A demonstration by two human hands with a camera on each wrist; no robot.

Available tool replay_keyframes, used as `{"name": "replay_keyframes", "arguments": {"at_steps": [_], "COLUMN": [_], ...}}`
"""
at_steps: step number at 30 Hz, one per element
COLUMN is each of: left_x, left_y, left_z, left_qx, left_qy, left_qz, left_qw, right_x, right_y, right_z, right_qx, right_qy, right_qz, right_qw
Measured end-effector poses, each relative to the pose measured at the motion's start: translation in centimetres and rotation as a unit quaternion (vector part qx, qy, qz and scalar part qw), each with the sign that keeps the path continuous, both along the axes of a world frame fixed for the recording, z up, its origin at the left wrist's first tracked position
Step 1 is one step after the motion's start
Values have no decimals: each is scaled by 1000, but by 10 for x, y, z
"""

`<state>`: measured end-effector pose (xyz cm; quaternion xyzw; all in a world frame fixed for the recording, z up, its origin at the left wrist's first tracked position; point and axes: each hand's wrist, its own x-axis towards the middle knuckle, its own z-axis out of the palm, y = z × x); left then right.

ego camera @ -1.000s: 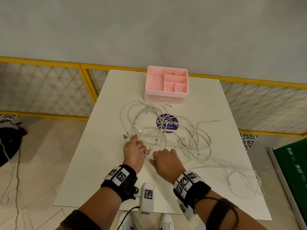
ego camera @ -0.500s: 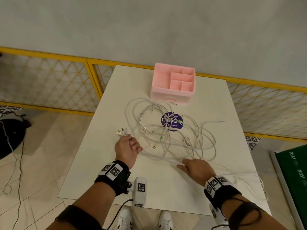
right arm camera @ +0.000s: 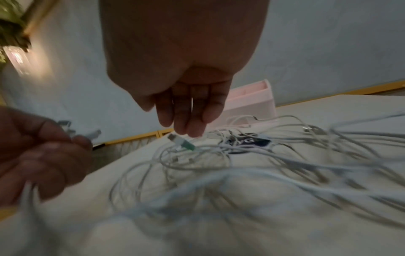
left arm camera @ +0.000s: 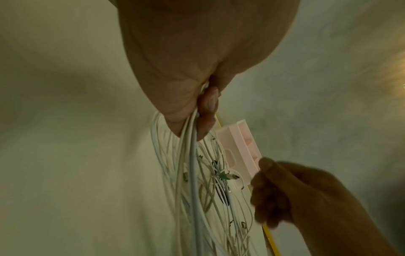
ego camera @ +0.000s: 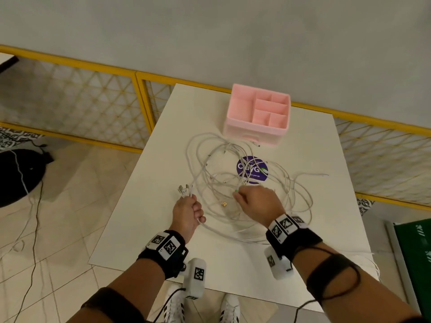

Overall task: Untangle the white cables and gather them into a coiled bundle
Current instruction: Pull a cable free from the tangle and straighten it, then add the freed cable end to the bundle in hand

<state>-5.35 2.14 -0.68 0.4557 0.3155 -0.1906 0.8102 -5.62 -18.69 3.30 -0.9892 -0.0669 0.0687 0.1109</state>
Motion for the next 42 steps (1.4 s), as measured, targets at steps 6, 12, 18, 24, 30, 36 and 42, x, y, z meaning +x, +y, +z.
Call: {"name": "replay_keyframes", "arguments": {"at_steps": [6,12,18,24,30,36,42], "left_x": [1,-1,-3,-2,0,0,3], "left_y": [9,13,16,15,15,15,11], "left_z": [6,11,14,15,18,18,22], "left_qx": [-23,-49,-27,-22,-32,-31,-28], "left_qy": [-12,-11,-10,-12,-23,-27,-33], "left_qz": [-13,-36,-43,-43,-50,-47,-43], "left_qw": [1000,998,999,999,998,998,998], "right_x": [83,116,109,112,115,119,146], "right_y": [32,39,36,33,29,19,9], "right_z": [-5,-57,-70,-72,-73,-64,-2], "right_qx": [35,-45,-131,-130,-133,-116,103], "right_qy": [40,176,109,131,128,134,86], "right_qz": [67,50,78,89,76,-5,-116], "right_qw": [996,982,982,979,980,984,984]}}
